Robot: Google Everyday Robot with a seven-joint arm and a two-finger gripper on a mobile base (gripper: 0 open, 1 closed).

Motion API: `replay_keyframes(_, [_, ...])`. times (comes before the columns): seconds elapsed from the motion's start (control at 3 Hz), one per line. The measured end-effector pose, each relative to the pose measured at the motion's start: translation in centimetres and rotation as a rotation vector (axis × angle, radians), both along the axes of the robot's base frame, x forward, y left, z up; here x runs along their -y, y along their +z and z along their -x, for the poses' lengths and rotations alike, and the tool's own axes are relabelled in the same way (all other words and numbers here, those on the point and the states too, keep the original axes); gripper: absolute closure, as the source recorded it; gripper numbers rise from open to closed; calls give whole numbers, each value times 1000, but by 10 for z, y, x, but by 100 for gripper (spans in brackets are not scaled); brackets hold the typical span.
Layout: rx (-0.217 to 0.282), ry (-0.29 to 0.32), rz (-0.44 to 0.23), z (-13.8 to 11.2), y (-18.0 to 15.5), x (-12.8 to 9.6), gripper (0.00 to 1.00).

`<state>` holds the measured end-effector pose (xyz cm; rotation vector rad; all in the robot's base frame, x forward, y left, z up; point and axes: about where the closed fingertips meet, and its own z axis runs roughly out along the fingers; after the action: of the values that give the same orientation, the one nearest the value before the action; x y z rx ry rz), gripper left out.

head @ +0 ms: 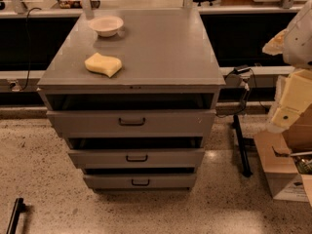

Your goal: Open bottom drawer

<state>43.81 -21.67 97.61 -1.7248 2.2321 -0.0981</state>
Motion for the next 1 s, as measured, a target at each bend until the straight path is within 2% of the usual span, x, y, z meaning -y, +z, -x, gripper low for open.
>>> replay_keyframes(0.33, [0,0,0,0,0,0,0])
replay_keyframes(0.67, [-46,50,-24,-21,-26,-22,0])
replay_keyframes(1.0, [-111,116,-102,-34,-88,-65,0])
